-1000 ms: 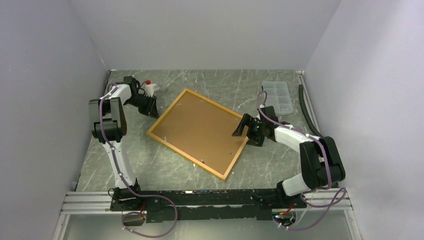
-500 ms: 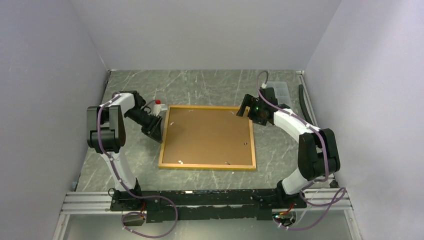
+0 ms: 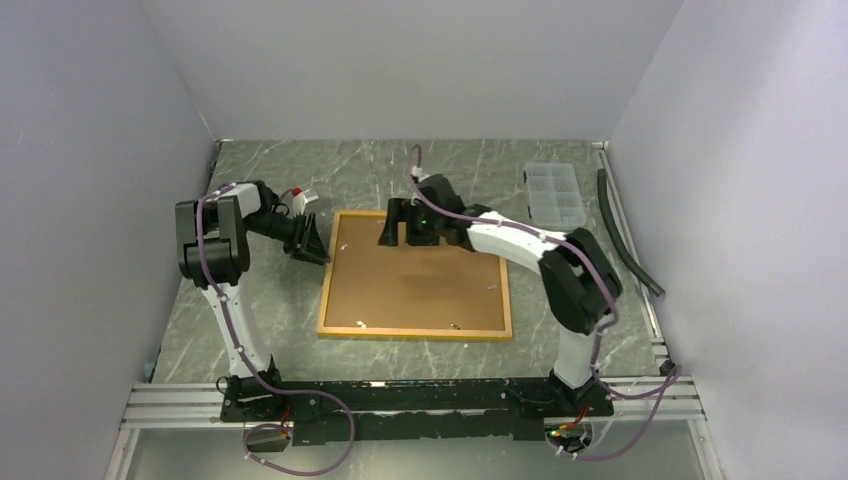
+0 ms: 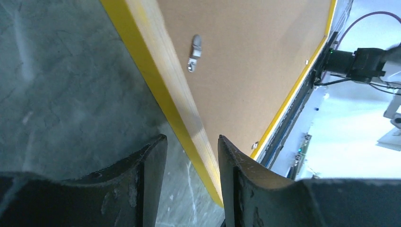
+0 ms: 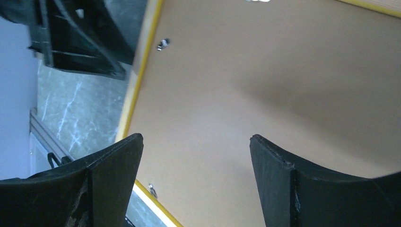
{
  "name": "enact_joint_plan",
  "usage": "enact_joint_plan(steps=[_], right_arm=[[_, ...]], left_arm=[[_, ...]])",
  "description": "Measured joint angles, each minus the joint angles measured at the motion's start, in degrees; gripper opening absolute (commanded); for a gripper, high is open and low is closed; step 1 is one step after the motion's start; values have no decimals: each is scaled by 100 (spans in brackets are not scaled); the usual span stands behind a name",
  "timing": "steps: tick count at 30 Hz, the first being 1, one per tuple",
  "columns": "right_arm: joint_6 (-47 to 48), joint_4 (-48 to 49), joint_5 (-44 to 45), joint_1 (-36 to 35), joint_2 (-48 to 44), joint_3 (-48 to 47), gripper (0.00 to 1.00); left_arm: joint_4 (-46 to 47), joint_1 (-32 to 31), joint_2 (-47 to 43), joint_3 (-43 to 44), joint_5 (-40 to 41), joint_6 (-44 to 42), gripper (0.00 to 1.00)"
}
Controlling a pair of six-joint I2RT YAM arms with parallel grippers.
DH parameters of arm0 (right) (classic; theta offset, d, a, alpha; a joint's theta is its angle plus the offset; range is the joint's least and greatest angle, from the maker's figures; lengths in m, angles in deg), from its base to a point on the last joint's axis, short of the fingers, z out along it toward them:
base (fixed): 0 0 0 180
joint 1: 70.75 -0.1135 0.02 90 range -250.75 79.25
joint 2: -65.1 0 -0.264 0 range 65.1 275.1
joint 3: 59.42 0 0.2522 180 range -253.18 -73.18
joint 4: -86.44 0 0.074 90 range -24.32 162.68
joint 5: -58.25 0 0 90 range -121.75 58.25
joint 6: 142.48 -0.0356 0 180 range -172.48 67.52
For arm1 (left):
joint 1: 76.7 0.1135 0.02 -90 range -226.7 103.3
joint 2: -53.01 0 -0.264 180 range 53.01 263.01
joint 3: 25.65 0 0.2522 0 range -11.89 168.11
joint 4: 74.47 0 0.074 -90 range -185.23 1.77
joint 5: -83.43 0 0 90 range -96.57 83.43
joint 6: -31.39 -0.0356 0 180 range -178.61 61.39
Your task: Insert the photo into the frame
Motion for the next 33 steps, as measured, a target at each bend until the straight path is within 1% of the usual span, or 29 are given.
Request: enact_joint_plan(steps=[2,9,12,17,23,33], right_arm=[[-4,133,-157,-170,415,-337,85],[-140,586,-743,-299,1716,-1425,81],[-247,697,-988,-330,2197,-1827,80],[-439,789,-1290,-444,2741,-2341,78],[-697,944,-1550,-544,2953,-2538,77],[-960,1064,-1792,-544,3235,-2846,76]], left_arm=[[101,-13,205,-11,-68,101,46],[367,-26,332,-11,-212,306,26],[452,-44,337,-11,-212,372,21],[450,-28,337,-20,-234,409,18],[466,-24,337,-24,-258,494,15],[516,-22,337,-87,-365,514,13]])
